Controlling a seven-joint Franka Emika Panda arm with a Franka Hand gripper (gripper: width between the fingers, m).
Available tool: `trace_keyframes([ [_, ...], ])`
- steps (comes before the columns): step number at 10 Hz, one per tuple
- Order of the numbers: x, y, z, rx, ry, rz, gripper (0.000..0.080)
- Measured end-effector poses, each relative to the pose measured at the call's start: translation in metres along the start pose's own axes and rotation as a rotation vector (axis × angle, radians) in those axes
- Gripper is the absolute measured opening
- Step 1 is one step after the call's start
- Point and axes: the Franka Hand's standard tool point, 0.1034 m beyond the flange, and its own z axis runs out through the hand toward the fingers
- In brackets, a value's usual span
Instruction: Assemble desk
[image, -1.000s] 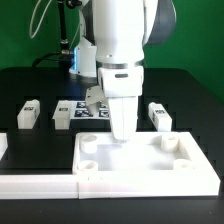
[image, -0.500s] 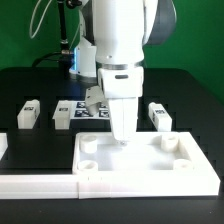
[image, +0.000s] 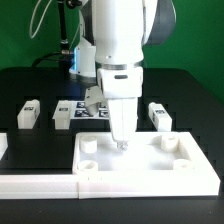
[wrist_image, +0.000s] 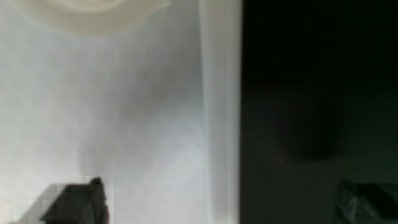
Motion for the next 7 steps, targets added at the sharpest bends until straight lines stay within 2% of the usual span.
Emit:
trace_keyframes([
  [5, 0.0, 0.0, -0.001, -0.001, 0.0, 0.016, 0.0649],
  [6, 0.005, 0.002, -0.011, -0.005, -0.004, 0.1, 0.0649],
  [7, 0.012, 0.003, -0.022, -0.021, -0.006, 0.132, 0.0649],
])
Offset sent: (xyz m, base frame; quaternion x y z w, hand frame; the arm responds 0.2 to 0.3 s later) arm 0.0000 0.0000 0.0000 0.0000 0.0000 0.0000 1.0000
